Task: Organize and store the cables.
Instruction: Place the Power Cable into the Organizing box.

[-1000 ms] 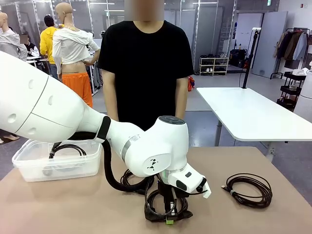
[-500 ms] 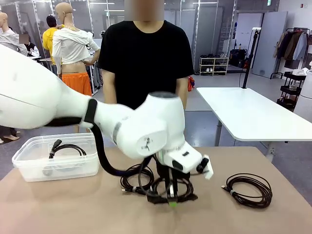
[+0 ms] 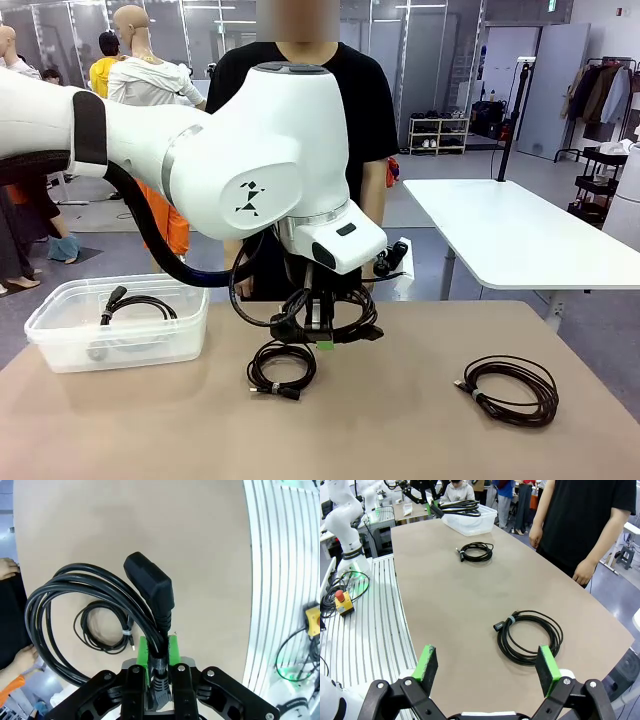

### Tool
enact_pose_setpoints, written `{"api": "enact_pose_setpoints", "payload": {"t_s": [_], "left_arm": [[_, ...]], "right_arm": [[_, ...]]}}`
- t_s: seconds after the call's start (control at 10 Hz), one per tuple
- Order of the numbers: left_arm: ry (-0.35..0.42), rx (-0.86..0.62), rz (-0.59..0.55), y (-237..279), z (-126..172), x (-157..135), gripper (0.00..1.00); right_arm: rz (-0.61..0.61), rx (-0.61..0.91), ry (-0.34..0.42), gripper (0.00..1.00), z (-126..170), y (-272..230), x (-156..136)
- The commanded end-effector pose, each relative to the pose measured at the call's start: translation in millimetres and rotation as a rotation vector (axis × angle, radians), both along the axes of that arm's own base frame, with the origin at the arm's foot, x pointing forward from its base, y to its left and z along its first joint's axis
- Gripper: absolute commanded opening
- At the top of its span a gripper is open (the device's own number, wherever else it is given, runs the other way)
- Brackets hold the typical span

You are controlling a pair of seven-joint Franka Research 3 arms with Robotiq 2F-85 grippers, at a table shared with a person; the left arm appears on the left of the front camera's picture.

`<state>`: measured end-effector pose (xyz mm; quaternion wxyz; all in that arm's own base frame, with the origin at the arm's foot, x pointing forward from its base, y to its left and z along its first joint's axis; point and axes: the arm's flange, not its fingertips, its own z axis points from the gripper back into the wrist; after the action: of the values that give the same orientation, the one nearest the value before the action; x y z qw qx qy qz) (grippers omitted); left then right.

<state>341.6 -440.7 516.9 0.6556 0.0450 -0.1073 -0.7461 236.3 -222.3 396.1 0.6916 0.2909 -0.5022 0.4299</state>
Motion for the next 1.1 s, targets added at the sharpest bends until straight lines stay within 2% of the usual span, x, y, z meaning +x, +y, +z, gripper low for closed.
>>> {"api": "enact_pose_setpoints", "payload": {"t_s": [0.0,0.4,0.5,0.7,0.9,1.0], "left_arm": [[0.012,-0.003,0.008,-5.4,-8.3,-0.6,0.00],[0.012,-0.003,0.008,-5.4,-8.3,-0.6,0.00],[0.024,0.010,-0.005,-4.9,-13.2,0.7,0.18],[-0.036,0.002,0.009,60.2,-1.1,52.7,0.18],[-0.052,0.067,-0.017,156.3,-18.0,87.5,0.18],[-0.031,0.098,0.005,200.6,-29.6,97.4,0.18]], "right_arm": [[0.001,0.003,-0.021,1.00,1.3,0.3,-0.1],[0.001,0.003,-0.021,1.00,1.3,0.3,-0.1],[0.001,0.003,-0.021,1.00,1.3,0.3,-0.1],[0.001,0.003,-0.021,1.00,1.3,0.3,-0.1],[0.001,0.003,-0.021,1.00,1.3,0.3,-0.1],[0.001,0.003,-0.021,1.00,1.3,0.3,-0.1]]}}
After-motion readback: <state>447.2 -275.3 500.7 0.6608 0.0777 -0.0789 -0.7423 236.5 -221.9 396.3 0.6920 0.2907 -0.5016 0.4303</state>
